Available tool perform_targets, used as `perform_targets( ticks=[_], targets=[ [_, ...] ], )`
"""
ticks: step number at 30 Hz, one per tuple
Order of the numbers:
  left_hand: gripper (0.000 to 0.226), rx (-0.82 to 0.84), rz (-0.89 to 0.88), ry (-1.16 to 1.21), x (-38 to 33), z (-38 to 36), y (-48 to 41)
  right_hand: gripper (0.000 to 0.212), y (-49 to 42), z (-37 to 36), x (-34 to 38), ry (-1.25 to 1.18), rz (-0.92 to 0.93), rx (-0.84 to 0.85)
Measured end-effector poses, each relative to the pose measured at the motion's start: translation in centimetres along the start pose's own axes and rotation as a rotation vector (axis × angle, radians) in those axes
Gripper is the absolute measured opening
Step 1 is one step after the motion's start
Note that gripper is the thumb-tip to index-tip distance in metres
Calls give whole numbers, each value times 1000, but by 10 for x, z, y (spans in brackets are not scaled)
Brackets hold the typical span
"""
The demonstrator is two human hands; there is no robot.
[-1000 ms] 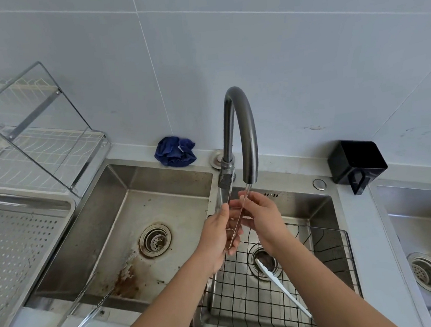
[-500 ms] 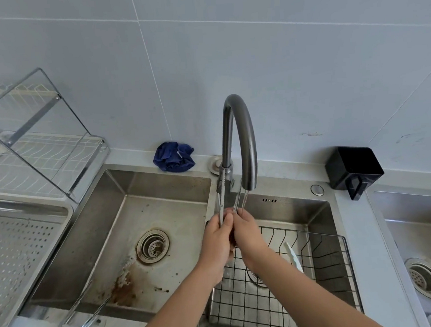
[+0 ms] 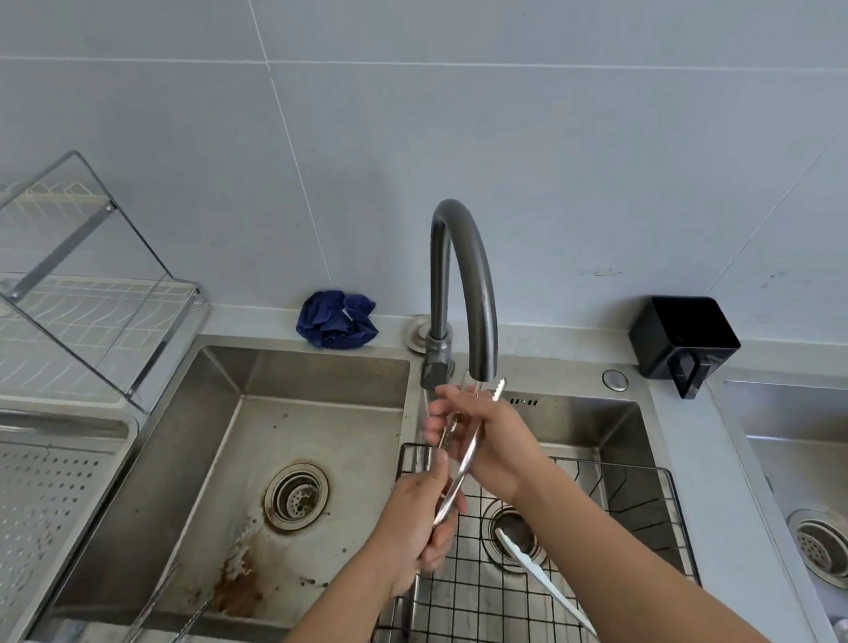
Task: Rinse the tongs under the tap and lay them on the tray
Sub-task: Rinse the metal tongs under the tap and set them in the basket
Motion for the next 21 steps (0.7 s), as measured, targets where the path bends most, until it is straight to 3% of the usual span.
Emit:
perform_targets(
  ticks=[3, 7, 10, 14, 16, 19, 21],
  targets=[
    [73, 44, 81, 38, 7, -2, 5, 15, 0, 4, -6, -37, 34, -66],
    [70, -144, 59, -146, 11, 14, 6, 8, 1, -2, -16, 115, 75, -125],
    [55, -252, -15, -145, 8, 17, 6, 3, 5, -5, 0, 235, 102, -178],
    [51, -213, -222, -559, -12, 25, 13, 2, 13, 14, 19, 102, 156, -352],
    [46, -187, -278, -901, -11, 37, 24, 8, 21, 23, 28, 162, 197, -421],
    [14, -212, -425, -1317, -14, 46, 42, 14, 28, 28, 29, 522, 206, -449],
    [26, -150, -466, -1392, -4, 41, 46, 33, 28, 35, 11, 903, 113, -495]
  ],
)
Point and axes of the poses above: each hand's wrist, its own y-axis away from the middle knuckle, its own z-axis out of the back of the hand, x = y × z, the point moved 10 cm from there along -y, towards the middle knuckle, and after that the axes turned 14 degrees about -z, right-handed, at the moved point
